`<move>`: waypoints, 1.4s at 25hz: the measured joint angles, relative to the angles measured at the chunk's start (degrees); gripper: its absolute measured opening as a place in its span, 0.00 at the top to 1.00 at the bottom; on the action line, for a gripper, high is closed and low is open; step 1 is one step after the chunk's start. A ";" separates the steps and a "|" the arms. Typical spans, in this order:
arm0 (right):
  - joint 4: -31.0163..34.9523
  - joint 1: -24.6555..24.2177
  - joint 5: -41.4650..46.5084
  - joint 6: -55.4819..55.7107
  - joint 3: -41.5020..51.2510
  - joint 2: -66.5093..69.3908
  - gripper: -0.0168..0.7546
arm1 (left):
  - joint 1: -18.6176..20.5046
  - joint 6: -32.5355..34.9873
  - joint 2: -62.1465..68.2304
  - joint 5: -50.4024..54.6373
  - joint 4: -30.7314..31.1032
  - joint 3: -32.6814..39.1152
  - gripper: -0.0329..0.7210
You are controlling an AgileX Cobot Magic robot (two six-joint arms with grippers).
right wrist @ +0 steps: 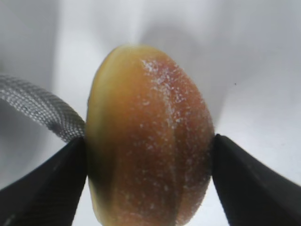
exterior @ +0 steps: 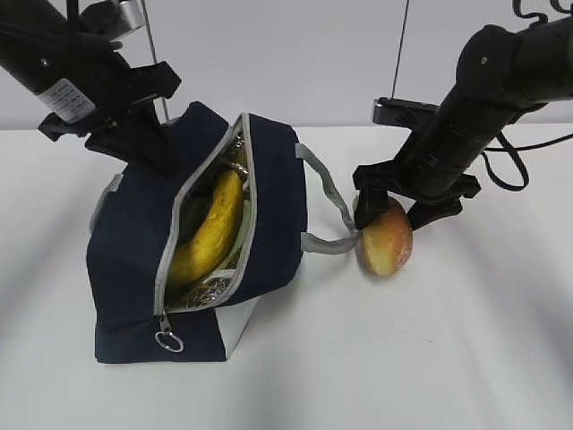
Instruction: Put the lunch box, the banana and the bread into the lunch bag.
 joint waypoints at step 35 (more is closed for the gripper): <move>2.13 0.00 17.08 -6.91 -4.44 0.00 0.19 | 0.00 0.05 0.00 0.47 0.11 0.00 0.96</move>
